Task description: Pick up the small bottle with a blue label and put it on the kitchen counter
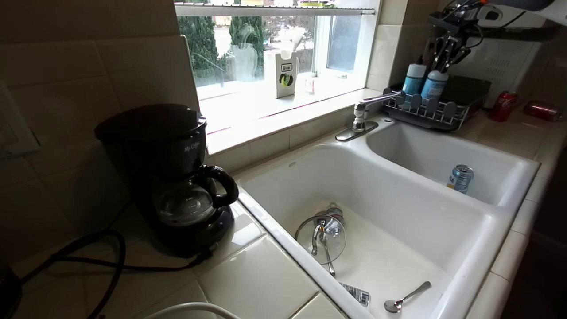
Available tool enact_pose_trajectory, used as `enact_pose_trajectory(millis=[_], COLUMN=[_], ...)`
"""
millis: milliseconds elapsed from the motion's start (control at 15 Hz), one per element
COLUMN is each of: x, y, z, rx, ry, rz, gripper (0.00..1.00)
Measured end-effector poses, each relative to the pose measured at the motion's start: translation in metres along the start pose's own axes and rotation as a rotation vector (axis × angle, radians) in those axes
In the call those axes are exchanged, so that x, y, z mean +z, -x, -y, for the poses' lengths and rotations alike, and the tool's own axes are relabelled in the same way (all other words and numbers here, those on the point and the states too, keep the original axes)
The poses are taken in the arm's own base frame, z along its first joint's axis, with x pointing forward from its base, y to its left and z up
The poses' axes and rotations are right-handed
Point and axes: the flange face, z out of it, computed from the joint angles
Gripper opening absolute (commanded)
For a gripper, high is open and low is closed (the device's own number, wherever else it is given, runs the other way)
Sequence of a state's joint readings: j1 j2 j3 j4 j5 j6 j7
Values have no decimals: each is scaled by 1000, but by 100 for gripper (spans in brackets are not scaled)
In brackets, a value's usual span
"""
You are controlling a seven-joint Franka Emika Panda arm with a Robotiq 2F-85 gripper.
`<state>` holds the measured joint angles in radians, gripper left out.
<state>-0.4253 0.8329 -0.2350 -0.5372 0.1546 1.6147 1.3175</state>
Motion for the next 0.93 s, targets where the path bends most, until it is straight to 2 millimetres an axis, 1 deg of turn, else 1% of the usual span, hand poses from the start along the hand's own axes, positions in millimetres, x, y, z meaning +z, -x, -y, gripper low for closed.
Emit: enact_pose_trajectory(millis=[200,333,533,667,933], x=[-35,-57,-83,-92,-90], y=[-2,-8,-19,-28,-48], z=[-14,-24,-38,-45,-55], rx=[-21,-27,-43,-58,-102], ry=[42,65,86,96,117], rz=[2,-7,-7,-2,21], gripper=[8,8,8,8,8])
